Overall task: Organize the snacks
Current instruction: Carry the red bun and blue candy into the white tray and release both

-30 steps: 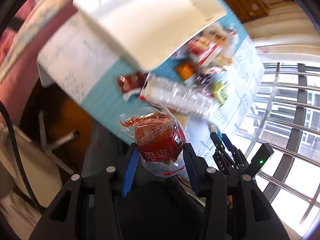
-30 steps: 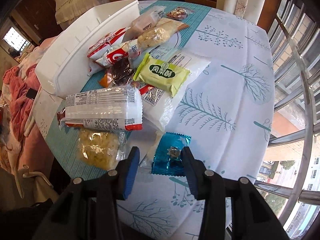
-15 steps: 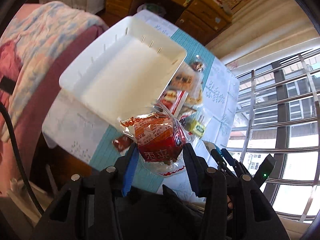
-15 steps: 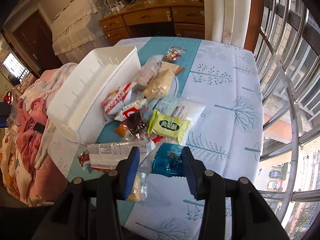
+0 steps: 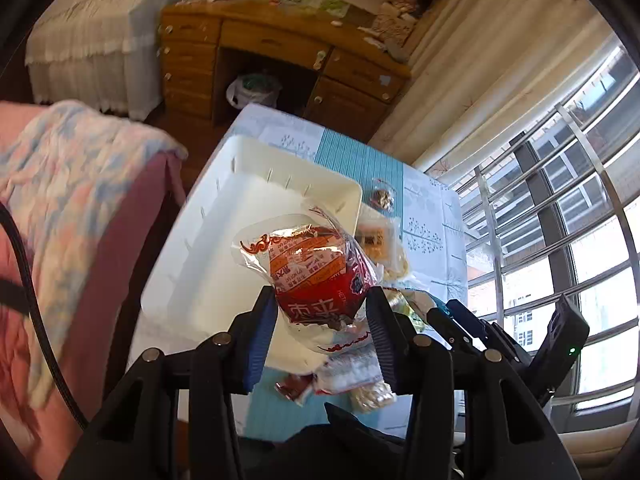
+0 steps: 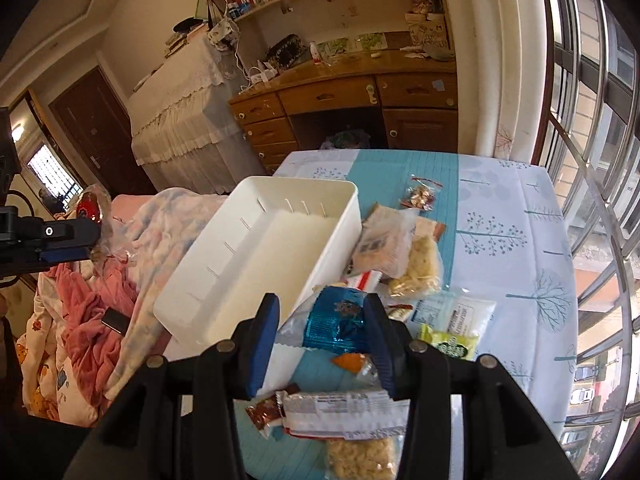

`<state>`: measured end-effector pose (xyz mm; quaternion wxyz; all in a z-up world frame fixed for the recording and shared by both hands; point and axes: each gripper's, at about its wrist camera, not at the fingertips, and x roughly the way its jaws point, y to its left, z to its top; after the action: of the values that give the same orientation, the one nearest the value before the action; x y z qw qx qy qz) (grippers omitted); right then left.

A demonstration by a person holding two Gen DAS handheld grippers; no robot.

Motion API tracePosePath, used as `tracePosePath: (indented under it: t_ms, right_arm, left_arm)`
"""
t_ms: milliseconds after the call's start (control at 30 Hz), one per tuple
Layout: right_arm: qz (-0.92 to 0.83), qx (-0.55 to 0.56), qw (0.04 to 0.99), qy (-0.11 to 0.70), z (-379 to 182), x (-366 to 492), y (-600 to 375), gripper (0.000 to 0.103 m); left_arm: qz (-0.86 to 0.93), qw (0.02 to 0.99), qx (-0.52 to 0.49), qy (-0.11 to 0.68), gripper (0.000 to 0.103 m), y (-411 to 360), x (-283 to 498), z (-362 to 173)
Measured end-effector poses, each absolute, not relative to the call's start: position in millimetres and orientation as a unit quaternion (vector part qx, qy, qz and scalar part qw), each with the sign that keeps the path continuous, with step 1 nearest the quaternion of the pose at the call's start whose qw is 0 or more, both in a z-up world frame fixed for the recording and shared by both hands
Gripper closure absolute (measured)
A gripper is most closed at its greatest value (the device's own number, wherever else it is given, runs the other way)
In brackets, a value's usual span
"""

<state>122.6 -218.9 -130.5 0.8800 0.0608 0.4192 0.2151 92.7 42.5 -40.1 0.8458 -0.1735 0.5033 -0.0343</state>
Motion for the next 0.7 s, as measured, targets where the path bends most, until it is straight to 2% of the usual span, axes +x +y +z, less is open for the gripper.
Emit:
tracePosePath:
  t_ms: [400,700]
  right_arm:
    - [0.237,0.104,0.888,0.379,-129,127,-135,0.059]
    - [0.235,0.1,0.884,0.391,-139,130,-94,0.058]
  left_arm:
    - [-0.149,0.874,-0.082,0.455,0.059,77,119,-58]
    - [-0.154,0.883,-0.029,0.441,0.057,99,128,-74]
